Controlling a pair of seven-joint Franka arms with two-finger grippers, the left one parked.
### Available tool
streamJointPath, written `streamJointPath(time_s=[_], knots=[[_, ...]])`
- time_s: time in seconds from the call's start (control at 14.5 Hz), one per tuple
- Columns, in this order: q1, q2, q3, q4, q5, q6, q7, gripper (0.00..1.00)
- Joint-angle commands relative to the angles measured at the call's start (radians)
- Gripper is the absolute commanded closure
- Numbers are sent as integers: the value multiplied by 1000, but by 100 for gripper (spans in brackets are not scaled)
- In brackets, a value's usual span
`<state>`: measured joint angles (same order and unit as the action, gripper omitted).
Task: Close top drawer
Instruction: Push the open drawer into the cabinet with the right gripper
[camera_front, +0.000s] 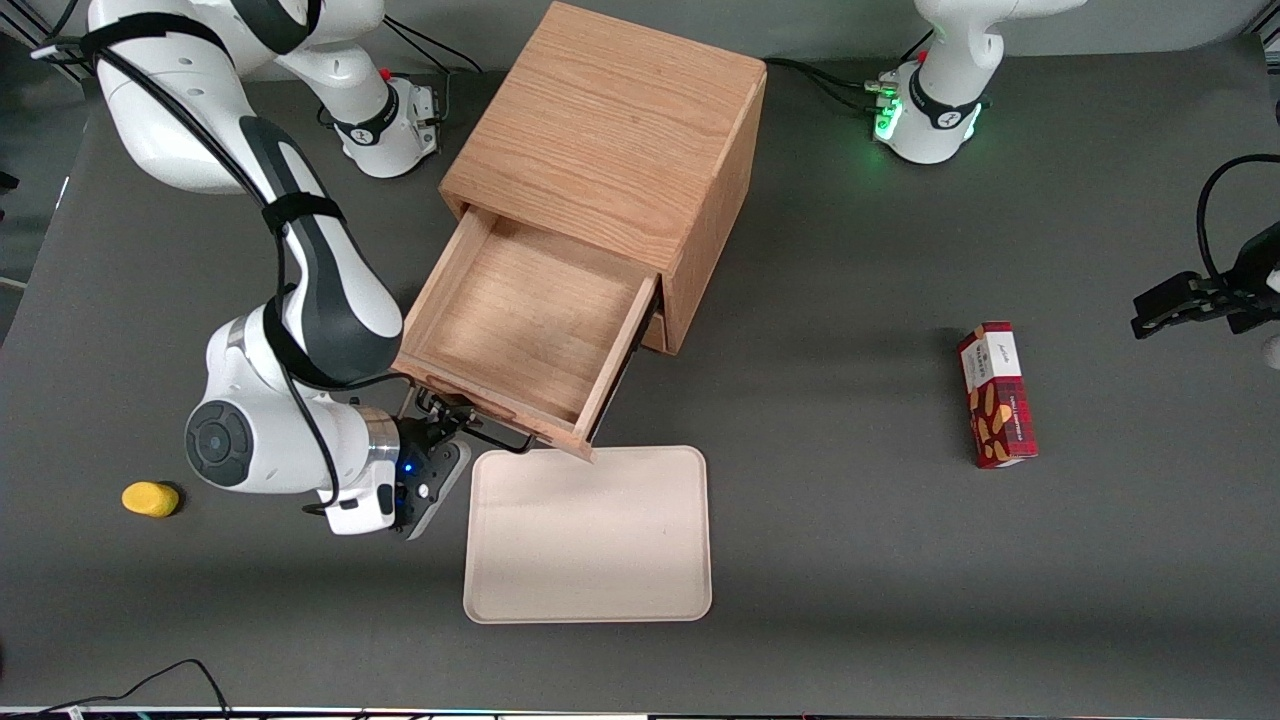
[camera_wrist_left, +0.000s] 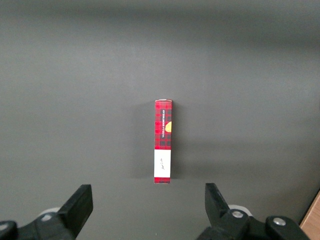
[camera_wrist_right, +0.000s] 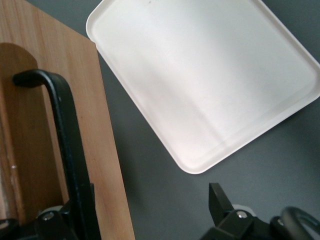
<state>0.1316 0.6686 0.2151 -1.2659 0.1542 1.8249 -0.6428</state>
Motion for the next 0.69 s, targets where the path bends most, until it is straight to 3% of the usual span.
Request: streamJointPath(time_s=[0.0,0.62], knots=[[17,-87,-8,-145,-13,40,-9,0],[31,-185,21,-294,-4,83,-8,0]])
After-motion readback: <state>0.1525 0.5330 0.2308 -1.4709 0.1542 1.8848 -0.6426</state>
